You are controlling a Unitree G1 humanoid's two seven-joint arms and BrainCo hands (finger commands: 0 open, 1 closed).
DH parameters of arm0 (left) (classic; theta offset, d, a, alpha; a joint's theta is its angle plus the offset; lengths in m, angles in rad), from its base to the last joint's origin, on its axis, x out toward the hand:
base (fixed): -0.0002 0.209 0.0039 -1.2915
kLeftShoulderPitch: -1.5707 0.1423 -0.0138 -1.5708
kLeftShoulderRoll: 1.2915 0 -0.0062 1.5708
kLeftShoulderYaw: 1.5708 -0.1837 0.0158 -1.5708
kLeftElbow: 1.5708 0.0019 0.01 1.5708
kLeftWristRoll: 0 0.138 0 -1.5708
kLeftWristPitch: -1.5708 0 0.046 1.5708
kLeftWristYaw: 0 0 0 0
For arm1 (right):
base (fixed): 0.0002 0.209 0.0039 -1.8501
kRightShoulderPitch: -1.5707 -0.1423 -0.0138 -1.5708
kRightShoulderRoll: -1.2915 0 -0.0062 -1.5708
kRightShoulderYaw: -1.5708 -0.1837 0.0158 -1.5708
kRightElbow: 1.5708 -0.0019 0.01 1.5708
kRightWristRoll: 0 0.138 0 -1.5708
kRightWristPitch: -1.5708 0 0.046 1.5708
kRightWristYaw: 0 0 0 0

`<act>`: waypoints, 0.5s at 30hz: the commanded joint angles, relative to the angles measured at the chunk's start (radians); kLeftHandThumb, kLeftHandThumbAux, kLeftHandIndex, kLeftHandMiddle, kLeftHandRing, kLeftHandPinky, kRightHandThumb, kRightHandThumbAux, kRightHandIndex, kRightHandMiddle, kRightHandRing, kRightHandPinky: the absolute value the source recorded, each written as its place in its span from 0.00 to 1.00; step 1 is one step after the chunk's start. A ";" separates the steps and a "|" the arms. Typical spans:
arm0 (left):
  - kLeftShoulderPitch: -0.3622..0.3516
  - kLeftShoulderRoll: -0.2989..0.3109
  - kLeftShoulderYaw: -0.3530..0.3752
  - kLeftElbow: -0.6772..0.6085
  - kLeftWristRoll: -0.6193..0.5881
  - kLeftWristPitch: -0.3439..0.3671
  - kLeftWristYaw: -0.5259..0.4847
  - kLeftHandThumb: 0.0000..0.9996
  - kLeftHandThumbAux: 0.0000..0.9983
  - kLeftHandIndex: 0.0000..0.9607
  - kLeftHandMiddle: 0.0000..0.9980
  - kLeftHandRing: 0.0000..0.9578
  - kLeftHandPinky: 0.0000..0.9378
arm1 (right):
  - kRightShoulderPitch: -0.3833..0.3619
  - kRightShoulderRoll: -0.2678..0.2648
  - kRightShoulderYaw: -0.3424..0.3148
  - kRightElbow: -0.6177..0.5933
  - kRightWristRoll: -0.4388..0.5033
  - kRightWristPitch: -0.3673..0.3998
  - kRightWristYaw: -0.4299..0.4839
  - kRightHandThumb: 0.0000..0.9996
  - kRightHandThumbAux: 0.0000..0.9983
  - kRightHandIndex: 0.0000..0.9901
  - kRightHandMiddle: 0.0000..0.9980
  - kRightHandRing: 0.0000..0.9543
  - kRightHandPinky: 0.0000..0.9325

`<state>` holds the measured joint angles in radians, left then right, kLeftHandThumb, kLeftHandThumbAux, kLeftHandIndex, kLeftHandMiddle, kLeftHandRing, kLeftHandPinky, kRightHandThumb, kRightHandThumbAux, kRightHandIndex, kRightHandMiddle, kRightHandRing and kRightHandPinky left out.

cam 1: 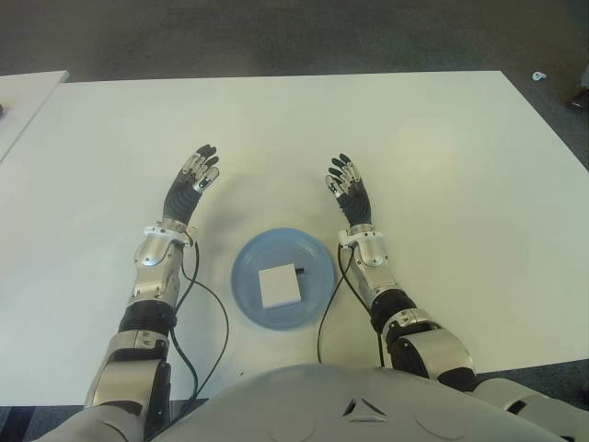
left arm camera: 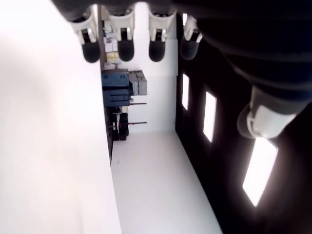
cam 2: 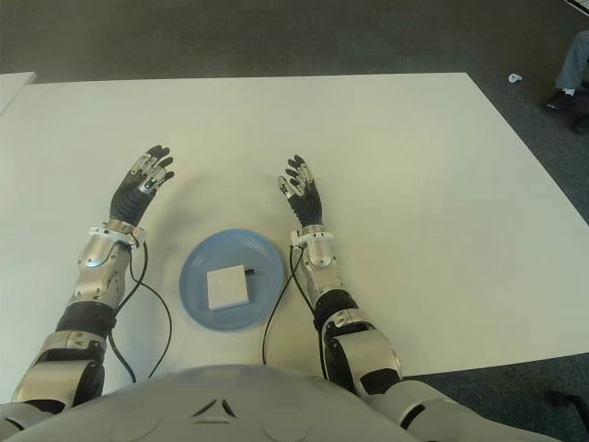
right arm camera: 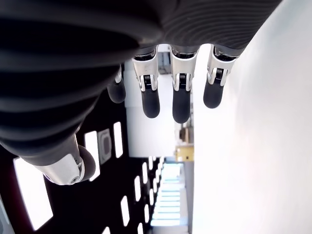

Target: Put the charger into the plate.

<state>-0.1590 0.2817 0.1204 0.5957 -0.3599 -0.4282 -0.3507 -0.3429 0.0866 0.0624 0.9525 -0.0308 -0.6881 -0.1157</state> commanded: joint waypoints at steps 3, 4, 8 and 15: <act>-0.009 -0.054 0.072 0.082 -0.023 0.044 0.007 0.00 0.53 0.00 0.00 0.00 0.00 | 0.121 0.063 -0.004 0.015 0.010 0.051 0.005 0.06 0.54 0.00 0.15 0.16 0.15; -0.001 -0.060 0.076 0.079 -0.019 0.043 0.007 0.00 0.53 0.00 0.00 0.00 0.00 | 0.122 0.062 -0.004 0.013 0.009 0.052 0.004 0.06 0.54 0.00 0.15 0.16 0.15; 0.064 -0.089 0.078 0.020 -0.008 0.042 -0.003 0.00 0.54 0.00 0.00 0.00 0.00 | 0.124 0.058 -0.005 0.007 0.004 0.053 -0.004 0.04 0.52 0.00 0.13 0.14 0.13; 0.101 -0.083 0.062 -0.029 0.017 0.057 -0.041 0.02 0.51 0.00 0.00 0.00 0.00 | 0.131 0.050 -0.008 -0.004 0.002 0.051 -0.015 0.00 0.49 0.00 0.07 0.07 0.07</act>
<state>-0.0746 0.1929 0.1883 0.5780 -0.3640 -0.3900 -0.3677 -0.3162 0.0776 0.0602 0.9113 -0.0340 -0.6836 -0.1208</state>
